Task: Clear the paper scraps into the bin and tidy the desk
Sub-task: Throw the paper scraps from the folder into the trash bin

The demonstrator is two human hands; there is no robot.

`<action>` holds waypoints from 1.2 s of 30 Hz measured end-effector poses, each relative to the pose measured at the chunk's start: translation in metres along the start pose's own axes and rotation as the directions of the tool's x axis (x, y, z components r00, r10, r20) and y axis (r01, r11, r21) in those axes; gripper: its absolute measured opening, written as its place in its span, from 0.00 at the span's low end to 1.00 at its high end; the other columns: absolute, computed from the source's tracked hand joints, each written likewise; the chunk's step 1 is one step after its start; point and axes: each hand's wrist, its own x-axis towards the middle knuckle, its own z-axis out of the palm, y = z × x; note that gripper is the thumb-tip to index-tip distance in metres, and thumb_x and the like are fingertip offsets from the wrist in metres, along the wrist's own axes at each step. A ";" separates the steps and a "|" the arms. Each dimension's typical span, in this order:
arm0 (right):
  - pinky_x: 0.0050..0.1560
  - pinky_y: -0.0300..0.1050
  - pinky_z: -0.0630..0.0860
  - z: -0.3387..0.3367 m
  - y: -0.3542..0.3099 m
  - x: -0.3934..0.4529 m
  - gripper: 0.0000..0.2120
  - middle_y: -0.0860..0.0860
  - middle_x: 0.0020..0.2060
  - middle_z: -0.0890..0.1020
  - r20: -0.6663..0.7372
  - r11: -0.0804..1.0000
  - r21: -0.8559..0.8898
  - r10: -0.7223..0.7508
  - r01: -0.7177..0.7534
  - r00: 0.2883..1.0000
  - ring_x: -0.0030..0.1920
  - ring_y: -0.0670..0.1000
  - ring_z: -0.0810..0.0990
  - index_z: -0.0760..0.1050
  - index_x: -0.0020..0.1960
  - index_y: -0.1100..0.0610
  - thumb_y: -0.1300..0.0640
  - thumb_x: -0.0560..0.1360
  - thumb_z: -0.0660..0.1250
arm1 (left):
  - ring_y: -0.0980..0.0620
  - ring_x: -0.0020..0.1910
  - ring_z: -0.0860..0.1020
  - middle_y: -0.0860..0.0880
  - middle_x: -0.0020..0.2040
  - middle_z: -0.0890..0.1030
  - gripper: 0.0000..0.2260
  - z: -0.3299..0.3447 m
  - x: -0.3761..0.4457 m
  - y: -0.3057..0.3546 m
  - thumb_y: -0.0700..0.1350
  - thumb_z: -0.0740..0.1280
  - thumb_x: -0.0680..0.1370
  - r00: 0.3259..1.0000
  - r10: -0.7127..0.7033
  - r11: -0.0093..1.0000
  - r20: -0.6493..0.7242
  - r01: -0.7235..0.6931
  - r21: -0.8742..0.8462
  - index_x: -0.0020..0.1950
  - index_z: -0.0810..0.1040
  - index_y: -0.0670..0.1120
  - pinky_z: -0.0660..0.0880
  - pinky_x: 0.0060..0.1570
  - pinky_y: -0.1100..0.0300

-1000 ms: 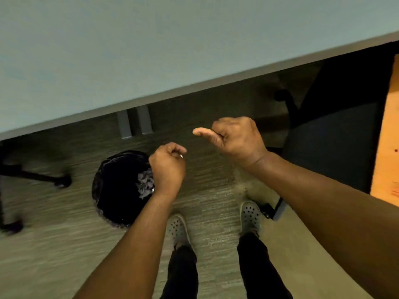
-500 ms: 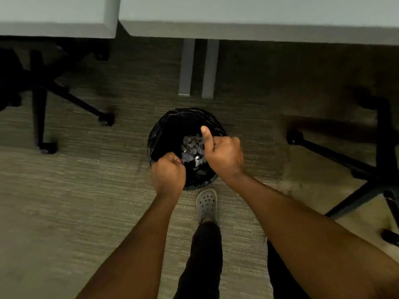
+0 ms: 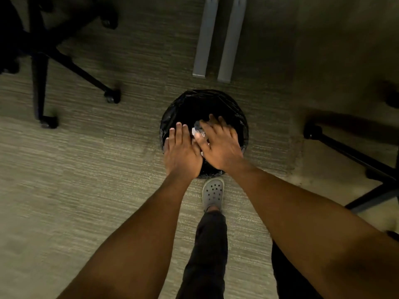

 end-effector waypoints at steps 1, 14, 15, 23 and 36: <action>0.75 0.56 0.47 0.000 0.003 -0.002 0.33 0.51 0.79 0.55 -0.002 0.999 -0.044 -0.024 0.024 1.000 0.78 0.54 0.48 0.56 0.77 0.47 0.34 0.77 0.38 | 0.47 0.79 0.46 0.46 0.81 0.48 0.25 0.002 -0.002 -0.003 0.51 0.46 0.83 1.000 0.014 1.000 0.008 -0.015 0.024 0.79 0.49 0.44 0.46 0.76 0.50; 0.77 0.57 0.43 -0.024 0.032 -0.027 0.31 0.53 0.79 0.52 0.007 0.985 -0.172 -0.010 0.011 1.000 0.78 0.55 0.44 0.53 0.78 0.51 0.37 0.81 0.40 | 0.48 0.79 0.45 0.48 0.81 0.48 0.25 0.000 -0.019 0.004 0.51 0.46 0.84 1.000 0.020 1.000 0.006 -0.020 0.007 0.80 0.49 0.46 0.45 0.77 0.49; 0.77 0.56 0.43 -0.028 0.032 -0.031 0.31 0.53 0.79 0.52 0.004 0.989 -0.150 0.006 -0.006 1.000 0.78 0.54 0.44 0.53 0.78 0.51 0.36 0.81 0.41 | 0.49 0.79 0.45 0.48 0.80 0.48 0.25 -0.002 -0.021 0.009 0.50 0.47 0.84 1.000 0.023 1.000 0.004 -0.023 -0.002 0.80 0.49 0.46 0.45 0.77 0.49; 0.77 0.54 0.43 -0.069 0.048 -0.085 0.34 0.54 0.76 0.61 -0.122 0.991 -0.013 0.130 -0.133 0.984 0.77 0.54 0.51 0.60 0.76 0.54 0.35 0.79 0.39 | 0.49 0.79 0.47 0.48 0.80 0.51 0.25 -0.019 -0.052 0.072 0.52 0.47 0.84 0.987 0.157 0.985 -0.009 -0.158 -0.074 0.79 0.53 0.45 0.45 0.77 0.49; 0.76 0.53 0.52 -0.214 0.120 -0.204 0.33 0.51 0.77 0.59 -0.343 0.911 0.273 0.393 -0.310 0.853 0.78 0.51 0.52 0.60 0.76 0.53 0.35 0.79 0.43 | 0.47 0.78 0.52 0.45 0.78 0.59 0.24 -0.068 -0.118 0.246 0.54 0.50 0.83 0.817 0.576 0.815 0.018 -0.576 0.062 0.75 0.65 0.44 0.49 0.76 0.49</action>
